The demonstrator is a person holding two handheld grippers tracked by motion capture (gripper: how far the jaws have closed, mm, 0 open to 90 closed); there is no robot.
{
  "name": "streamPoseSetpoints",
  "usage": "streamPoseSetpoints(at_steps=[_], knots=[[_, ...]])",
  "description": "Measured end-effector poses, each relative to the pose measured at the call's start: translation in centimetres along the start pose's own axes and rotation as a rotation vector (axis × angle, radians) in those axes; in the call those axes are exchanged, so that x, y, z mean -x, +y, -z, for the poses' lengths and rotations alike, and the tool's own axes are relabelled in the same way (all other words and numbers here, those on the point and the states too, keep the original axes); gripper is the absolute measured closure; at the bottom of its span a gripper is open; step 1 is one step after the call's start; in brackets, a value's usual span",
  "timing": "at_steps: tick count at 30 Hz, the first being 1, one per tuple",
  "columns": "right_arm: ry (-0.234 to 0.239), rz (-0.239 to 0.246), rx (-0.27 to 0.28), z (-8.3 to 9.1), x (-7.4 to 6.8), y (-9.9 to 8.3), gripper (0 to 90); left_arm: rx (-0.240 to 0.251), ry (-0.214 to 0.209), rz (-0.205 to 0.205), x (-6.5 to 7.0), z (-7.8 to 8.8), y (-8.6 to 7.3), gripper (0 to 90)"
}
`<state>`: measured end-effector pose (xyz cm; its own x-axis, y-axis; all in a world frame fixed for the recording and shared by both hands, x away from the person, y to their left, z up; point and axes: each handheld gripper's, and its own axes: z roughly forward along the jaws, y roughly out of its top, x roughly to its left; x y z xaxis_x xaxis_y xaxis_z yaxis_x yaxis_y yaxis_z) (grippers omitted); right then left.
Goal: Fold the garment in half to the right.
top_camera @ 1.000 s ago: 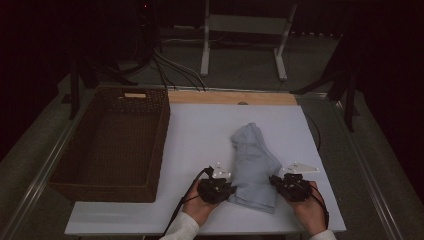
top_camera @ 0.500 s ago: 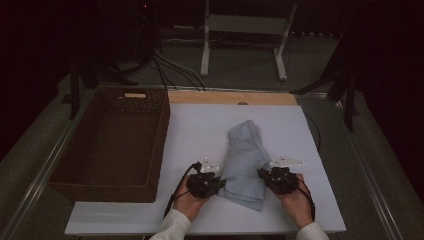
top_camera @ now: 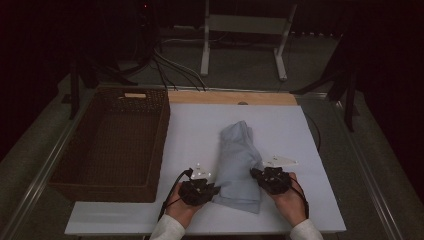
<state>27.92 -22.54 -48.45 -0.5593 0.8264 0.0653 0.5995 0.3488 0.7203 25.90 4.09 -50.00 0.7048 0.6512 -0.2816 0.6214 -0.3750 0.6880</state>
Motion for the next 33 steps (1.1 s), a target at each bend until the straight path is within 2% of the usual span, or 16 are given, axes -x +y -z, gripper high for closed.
streamPoseSetpoints(at_steps=[10, 11, 12, 13, 14, 16, 20, 24, 26, 33], knots=[[0.019, -0.012, -0.016, 1.3, -0.1, -0.9, 85.6, -0.011, -0.014, -0.009, 0.4, 0.1, -0.4, 78.7], [0.026, -0.017, -0.025, 1.5, -0.1, -1.1, 83.9, -0.011, -0.015, -0.012, 0.4, 0.1, -0.4, 78.6], [0.022, -0.023, -0.039, 1.6, -0.2, -1.4, 76.3, -0.010, -0.018, -0.012, 0.5, 0.2, -0.5, 78.6], [0.022, -0.023, -0.039, 1.6, -0.2, -1.4, 76.3, -0.010, -0.018, -0.012, 0.5, 0.2, -0.5, 78.6], [0.000, -0.031, -0.055, 1.6, -0.3, -1.7, 70.5, -0.008, -0.023, -0.009, 0.5, 0.3, -0.5, 78.7], [-0.007, -0.042, -0.065, 1.6, -0.3, -2.0, 67.7, -0.009, -0.024, -0.014, 0.6, 0.5, -0.6, 78.9], [0.001, -0.045, -0.073, 1.8, -0.4, -2.2, 70.8, -0.002, -0.041, -0.014, 0.7, 0.7, -0.6, 77.5], [0.025, -0.027, -0.086, 2.0, -0.9, -2.5, 78.5, 0.037, -0.067, 0.000, 0.3, 0.9, -0.3, 59.2], [0.035, -0.019, -0.095, 2.0, -1.2, -2.6, 81.5, 0.053, -0.075, 0.010, 0.1, 0.9, 0.0, 54.2], [0.038, -0.006, -0.101, 2.2, -1.5, -2.7, 83.9, 0.048, -0.056, 0.023, -0.2, 0.1, 0.4, 47.9]])
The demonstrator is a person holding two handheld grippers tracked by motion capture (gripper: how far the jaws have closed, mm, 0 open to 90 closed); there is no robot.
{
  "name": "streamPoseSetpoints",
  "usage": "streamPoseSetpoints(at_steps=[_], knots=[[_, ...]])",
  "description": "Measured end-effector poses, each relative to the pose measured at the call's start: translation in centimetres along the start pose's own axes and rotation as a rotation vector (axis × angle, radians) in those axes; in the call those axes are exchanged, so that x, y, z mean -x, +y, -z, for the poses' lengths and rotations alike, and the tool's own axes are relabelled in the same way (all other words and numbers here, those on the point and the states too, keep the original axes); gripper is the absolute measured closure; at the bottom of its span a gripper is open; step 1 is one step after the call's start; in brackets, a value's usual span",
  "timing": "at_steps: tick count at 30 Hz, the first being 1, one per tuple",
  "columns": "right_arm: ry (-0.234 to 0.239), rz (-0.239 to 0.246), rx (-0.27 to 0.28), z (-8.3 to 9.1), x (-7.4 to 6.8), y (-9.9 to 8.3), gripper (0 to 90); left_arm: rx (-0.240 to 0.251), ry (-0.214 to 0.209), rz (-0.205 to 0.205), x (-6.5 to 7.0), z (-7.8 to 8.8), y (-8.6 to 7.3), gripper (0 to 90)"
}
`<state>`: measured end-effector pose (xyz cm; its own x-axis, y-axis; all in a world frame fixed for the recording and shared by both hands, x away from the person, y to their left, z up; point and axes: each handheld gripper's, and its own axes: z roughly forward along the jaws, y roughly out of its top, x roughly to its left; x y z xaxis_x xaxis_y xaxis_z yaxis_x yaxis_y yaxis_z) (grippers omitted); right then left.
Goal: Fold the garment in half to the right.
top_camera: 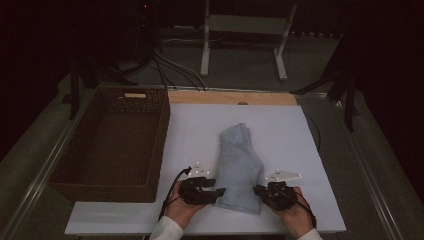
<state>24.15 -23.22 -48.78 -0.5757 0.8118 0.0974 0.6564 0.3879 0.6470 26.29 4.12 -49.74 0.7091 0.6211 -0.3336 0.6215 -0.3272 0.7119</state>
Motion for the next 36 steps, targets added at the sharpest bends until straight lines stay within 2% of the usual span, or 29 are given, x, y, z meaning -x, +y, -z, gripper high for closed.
streamPoseSetpoints(at_steps=[7, 9, 10, 13, 16, 20, 25, 29, 33, 36], knots=[[-0.010, -0.015, -0.010, 0.0, 0.3, -0.3, 83.7, -0.031, 0.017, -0.005, -0.1, -0.8, 0.0, 47.1], [-0.015, -0.011, -0.015, 0.0, 0.2, -0.4, 83.7, -0.046, 0.011, -0.009, -0.1, -1.0, 0.0, 52.6], [-0.015, -0.011, -0.015, 0.0, 0.2, -0.4, 83.7, -0.051, 0.004, -0.010, -0.1, -1.0, 0.0, 52.6], [-0.013, -0.019, -0.021, 0.0, 0.2, -0.5, 82.4, -0.070, 0.011, -0.024, 0.2, -1.1, 0.0, 63.3], [-0.035, -0.032, -0.029, -0.2, 0.3, -0.7, 73.0, -0.076, 0.017, -0.041, 0.4, -1.0, 0.0, 72.2], [-0.063, -0.057, -0.039, -0.3, 0.5, -0.9, 57.4, -0.081, 0.020, -0.053, 0.6, -1.0, 0.0, 75.6], [-0.049, -0.091, -0.057, -0.6, 0.9, -1.0, 52.1, -0.081, 0.018, -0.053, 0.8, -0.9, 0.0, 76.1], [-0.023, -0.109, -0.067, -0.8, 1.1, -0.9, 53.9, -0.083, 0.015, -0.053, 0.9, -0.8, -0.1, 76.3], [0.036, -0.125, -0.074, -1.1, 1.2, -0.8, 67.5, -0.087, 0.014, -0.052, 0.9, -0.7, -0.1, 76.3], [0.046, -0.117, -0.070, -1.0, 1.3, -0.7, 75.8, -0.090, 0.011, -0.054, 1.0, -0.7, -0.2, 76.4]])
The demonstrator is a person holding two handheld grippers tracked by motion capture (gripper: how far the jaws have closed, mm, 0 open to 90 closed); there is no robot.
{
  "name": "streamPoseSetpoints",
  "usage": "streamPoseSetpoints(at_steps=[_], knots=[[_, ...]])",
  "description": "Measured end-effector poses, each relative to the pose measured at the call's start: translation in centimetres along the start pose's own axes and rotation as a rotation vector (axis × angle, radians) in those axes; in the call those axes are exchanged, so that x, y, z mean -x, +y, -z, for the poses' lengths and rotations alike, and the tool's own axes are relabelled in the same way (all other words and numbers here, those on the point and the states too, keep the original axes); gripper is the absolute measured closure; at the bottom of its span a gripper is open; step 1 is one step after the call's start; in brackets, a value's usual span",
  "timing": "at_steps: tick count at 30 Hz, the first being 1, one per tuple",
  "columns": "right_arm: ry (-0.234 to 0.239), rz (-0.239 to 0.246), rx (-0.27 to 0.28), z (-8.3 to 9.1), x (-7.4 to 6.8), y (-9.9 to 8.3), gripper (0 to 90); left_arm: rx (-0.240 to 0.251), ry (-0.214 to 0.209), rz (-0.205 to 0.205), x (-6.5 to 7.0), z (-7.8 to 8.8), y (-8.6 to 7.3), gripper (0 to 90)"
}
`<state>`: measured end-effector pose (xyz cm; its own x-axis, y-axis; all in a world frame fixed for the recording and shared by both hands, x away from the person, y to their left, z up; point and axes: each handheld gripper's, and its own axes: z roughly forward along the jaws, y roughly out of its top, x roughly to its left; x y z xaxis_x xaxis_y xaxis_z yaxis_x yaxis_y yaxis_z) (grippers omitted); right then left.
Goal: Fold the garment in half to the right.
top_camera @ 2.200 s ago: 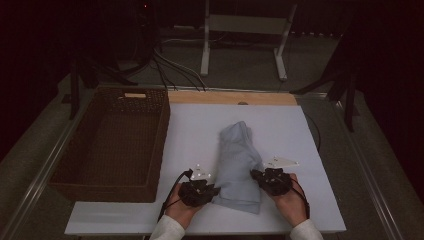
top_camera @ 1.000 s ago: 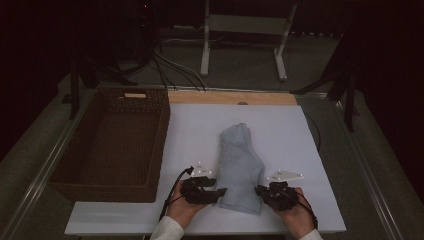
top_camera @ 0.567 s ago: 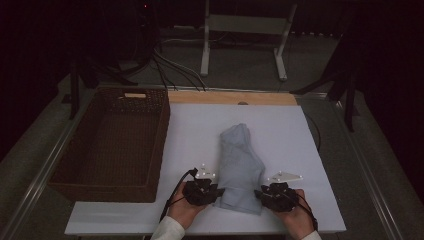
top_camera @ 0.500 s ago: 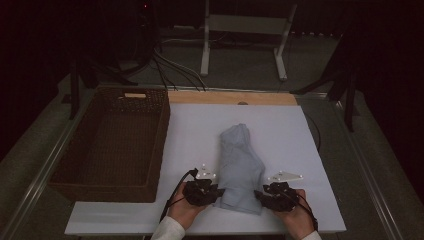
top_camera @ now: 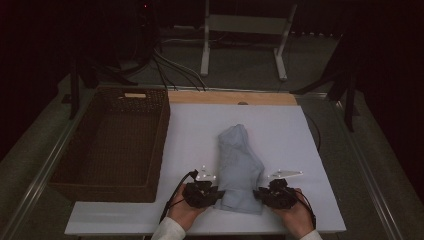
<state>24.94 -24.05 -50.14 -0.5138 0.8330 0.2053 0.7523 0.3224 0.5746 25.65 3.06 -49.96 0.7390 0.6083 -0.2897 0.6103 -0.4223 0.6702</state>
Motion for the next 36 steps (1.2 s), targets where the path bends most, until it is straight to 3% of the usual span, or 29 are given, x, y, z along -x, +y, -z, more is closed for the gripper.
streamPoseSetpoints(at_steps=[3, 22, 36], knots=[[-0.013, 0.013, 0.009, 0.1, -0.1, 0.1, 79.5, 0.000, -0.004, 0.004, 0.2, 0.1, -0.1, 76.5], [-0.060, 0.050, 0.043, 0.5, 0.3, 0.5, 80.5, 0.008, -0.044, 0.002, 1.7, -0.3, -0.1, 76.9], [-0.073, 0.043, 0.047, 1.6, 0.9, 0.0, 80.9, 0.016, -0.082, -0.009, 3.2, -1.0, -0.1, 77.2]])
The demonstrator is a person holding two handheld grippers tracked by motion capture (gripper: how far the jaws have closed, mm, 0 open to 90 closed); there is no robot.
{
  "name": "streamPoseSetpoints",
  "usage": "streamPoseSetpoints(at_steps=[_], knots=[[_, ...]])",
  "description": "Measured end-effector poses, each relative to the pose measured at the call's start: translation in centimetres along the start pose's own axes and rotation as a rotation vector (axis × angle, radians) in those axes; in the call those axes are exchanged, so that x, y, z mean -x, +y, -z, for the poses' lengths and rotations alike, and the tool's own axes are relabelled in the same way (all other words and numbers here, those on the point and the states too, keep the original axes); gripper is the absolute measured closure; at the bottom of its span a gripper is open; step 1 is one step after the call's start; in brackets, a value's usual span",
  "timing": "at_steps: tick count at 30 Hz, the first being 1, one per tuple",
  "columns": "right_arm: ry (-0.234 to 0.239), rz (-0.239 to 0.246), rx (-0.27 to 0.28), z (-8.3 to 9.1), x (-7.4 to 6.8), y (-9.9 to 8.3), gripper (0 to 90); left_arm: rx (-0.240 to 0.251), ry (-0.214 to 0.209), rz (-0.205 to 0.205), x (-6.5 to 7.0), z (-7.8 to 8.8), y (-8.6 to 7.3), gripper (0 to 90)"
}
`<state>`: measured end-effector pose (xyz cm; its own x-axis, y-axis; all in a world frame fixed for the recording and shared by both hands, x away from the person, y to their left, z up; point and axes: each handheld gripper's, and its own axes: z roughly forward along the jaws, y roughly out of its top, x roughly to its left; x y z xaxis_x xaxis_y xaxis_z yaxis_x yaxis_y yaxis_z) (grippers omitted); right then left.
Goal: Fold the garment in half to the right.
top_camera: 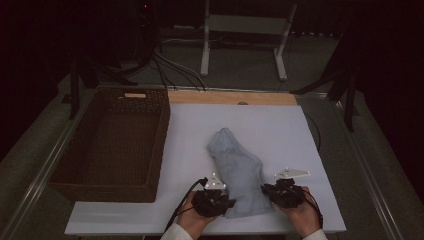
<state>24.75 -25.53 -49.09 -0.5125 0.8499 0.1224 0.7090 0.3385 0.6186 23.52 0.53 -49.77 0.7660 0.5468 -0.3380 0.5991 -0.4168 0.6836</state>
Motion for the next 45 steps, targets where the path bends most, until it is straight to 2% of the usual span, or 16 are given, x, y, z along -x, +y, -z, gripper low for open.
streamPoseSetpoints(at_steps=[7, 11, 14, 15, 17, 19, 22, 27, 30, 32, 36, 38, 41, 43, 45], knots=[[0.008, 0.006, -0.015, 0.4, 0.5, -0.3, 80.7, 0.004, -0.021, -0.008, 0.8, -0.5, 0.0, 77.1], [0.000, 0.009, -0.016, 0.8, 0.8, -0.6, 80.7, -0.015, -0.051, -0.049, 1.5, -0.9, 0.0, 76.6], [0.000, 0.002, -0.017, 1.0, 1.0, -0.9, 80.7, -0.016, -0.065, -0.050, 1.6, -0.8, 0.1, 74.9], [0.001, 0.004, -0.013, 1.1, 1.0, -1.0, 80.3, -0.015, -0.070, -0.049, 1.5, -0.7, 0.2, 69.9], [0.003, 0.002, -0.010, 1.2, 1.0, -1.0, 79.9, -0.009, -0.075, -0.048, 1.3, -0.4, 0.2, 66.6], [0.004, 0.002, -0.007, 1.2, 1.0, -1.0, 79.5, -0.001, -0.063, -0.048, 1.1, -0.1, 0.3, 59.5], [0.008, 0.001, -0.007, 1.1, 1.0, -1.0, 78.4, -0.004, -0.066, -0.056, 0.7, 0.4, 0.5, 51.0], [0.010, 0.001, 0.000, 1.1, 1.1, -1.0, 73.5, 0.031, -0.052, -0.035, 0.1, 1.4, 1.1, 41.1], [0.003, -0.002, 0.010, 1.2, 1.0, -1.0, 66.1, 0.051, -0.045, -0.033, -0.4, 2.0, 1.6, 36.0], [0.000, -0.006, 0.017, 1.2, 1.0, -1.0, 61.5, 0.078, -0.018, -0.045, -0.5, 2.5, 1.9, 31.7], [0.006, -0.021, 0.033, 1.3, 1.1, -1.0, 52.2, 0.122, 0.040, -0.052, -1.0, 3.2, 2.6, 16.4], [0.011, -0.028, 0.042, 1.3, 1.1, -1.0, 49.1, 0.145, 0.053, -0.056, -1.4, 3.6, 2.9, 14.6], [0.014, -0.038, 0.056, 1.5, 1.2, -1.0, 42.4, 0.189, 0.076, -0.063, -2.1, 4.0, 3.3, 5.5], [0.012, -0.049, 0.075, 1.7, 1.3, -1.1, 33.3, 0.211, 0.084, -0.067, -2.6, 4.3, 3.5, 0.4], [0.009, -0.049, 0.081, 1.8, 1.3, -1.1, 30.7, 0.227, 0.099, -0.069, -3.0, 4.5, 3.8, 0.4]])
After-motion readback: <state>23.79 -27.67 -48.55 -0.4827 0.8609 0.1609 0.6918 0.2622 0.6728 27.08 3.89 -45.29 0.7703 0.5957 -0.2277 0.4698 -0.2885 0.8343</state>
